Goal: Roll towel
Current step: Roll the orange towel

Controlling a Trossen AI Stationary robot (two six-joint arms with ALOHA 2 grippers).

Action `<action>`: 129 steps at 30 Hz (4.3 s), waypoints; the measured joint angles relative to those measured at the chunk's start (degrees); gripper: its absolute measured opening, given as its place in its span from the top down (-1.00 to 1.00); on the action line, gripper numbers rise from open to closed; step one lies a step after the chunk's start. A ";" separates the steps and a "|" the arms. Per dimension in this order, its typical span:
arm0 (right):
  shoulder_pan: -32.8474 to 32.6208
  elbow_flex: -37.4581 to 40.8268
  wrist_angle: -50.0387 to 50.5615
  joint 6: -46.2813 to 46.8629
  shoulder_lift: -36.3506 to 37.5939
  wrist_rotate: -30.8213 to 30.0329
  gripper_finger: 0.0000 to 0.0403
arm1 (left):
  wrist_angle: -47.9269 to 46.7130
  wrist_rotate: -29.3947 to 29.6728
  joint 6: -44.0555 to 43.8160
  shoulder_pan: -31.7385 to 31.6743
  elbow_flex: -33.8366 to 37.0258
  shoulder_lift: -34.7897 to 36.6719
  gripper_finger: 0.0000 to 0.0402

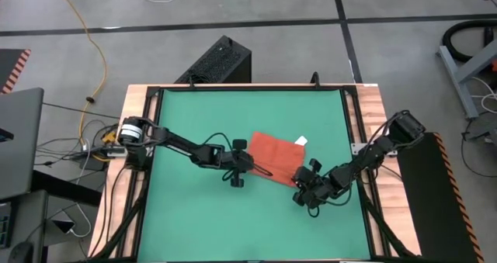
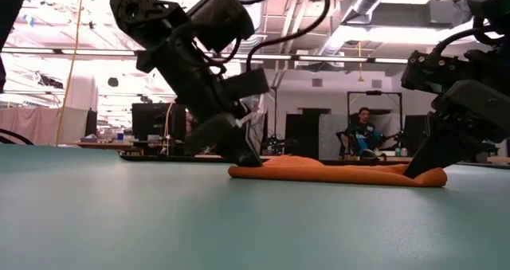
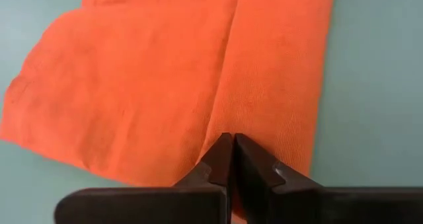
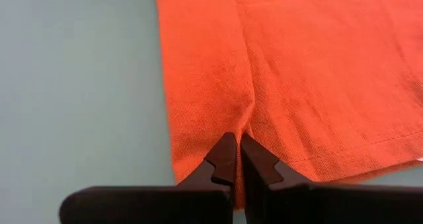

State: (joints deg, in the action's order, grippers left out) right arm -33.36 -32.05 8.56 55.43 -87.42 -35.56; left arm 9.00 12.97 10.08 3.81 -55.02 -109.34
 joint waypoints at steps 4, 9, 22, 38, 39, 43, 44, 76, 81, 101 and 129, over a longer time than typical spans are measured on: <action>0.10 0.00 0.42 0.54 0.00 -0.33 0.79 | -0.47 -0.34 -0.29 -0.28 -0.04 -0.34 0.99; 0.10 -0.55 2.62 0.02 1.07 -1.90 0.62 | -2.33 -0.31 -1.40 -0.28 -0.04 -0.48 1.00; -4.50 -4.11 19.00 4.29 10.44 -5.63 0.47 | -3.92 -0.35 -2.36 -0.26 -0.02 -0.55 1.00; -8.53 -4.18 5.07 3.98 -6.71 -23.24 0.57 | -3.94 -0.41 -3.12 -0.26 0.02 -0.57 1.00; -8.52 -4.17 5.06 5.67 -7.96 -22.49 0.58 | -3.94 -0.44 -3.27 -0.26 0.02 -0.57 1.00; -9.50 -4.21 4.82 12.27 -12.44 -20.08 0.58 | -3.99 -0.59 -3.78 -0.26 0.02 -0.57 1.00; -9.76 -4.22 4.68 13.54 -13.19 -20.02 0.58 | -4.01 -0.71 -3.78 -0.26 0.02 -0.57 1.00; -17.72 -3.75 4.30 5.71 -6.89 -39.32 0.58 | -5.70 -2.18 -7.60 0.68 0.04 -0.55 1.00; -16.31 -3.67 1.53 9.50 -13.48 -39.32 0.58 | -5.54 -2.14 -7.85 0.66 0.07 -0.57 1.00; -16.75 -3.93 -1.31 19.75 -20.15 -25.62 0.58 | -6.53 3.66 -35.61 11.37 0.04 -0.65 1.00; -17.97 -4.48 -1.79 -22.09 1.22 -14.37 0.28 | -7.11 14.32 -40.54 18.02 0.11 -0.70 1.00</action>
State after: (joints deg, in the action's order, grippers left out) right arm -51.33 -36.53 6.76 33.34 -86.19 -49.93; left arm 1.90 27.29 -30.46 21.82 -54.92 -110.04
